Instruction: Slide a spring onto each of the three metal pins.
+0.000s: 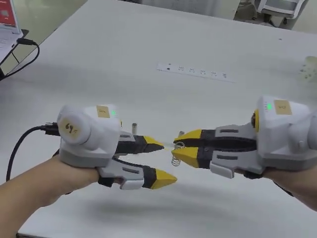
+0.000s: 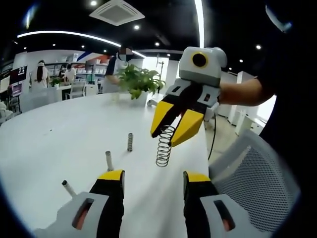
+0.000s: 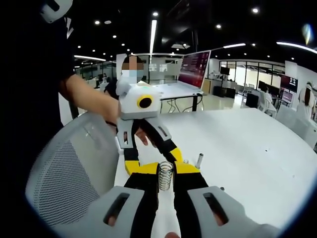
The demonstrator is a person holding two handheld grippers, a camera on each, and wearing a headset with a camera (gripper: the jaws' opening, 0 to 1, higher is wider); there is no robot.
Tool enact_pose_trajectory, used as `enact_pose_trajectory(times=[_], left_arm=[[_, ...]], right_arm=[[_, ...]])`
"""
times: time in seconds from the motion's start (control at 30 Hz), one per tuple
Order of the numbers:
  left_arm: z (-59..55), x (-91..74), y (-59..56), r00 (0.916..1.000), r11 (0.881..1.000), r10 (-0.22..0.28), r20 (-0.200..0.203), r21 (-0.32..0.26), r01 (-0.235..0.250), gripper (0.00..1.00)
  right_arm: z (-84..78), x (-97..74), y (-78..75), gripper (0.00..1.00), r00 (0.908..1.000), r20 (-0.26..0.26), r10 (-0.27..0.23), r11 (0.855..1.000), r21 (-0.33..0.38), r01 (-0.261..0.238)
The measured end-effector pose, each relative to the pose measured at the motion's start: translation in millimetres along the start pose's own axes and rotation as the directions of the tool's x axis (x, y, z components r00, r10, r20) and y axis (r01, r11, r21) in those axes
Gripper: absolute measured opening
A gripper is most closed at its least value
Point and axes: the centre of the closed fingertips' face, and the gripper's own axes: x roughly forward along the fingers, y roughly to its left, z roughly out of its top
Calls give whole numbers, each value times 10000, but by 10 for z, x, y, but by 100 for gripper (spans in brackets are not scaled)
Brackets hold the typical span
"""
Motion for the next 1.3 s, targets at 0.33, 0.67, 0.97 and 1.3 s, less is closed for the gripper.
enact_pose_trajectory(times=[0.33,0.67,0.97,1.3], left_arm=[[-90,-138,35,9991,9993,362,-230,140,-359,57],[-193,-426,313,9889,9887,1457,-279,-305,-1466,68],[-318,-616,436,9776,9761,2062,-416,-607,-2085,83],[-405,-720,492,9703,9658,2373,-475,-963,-2409,98]], right_arm=[[-38,-23,-115,8,9990,-81,-439,9990,-105,438],[-117,-73,-247,8,9942,-271,-1044,9944,-191,1039],[-175,-101,-328,8,9899,-404,-1355,9906,-223,1347],[-269,-132,-492,8,9806,-584,-1873,9823,-112,1870]])
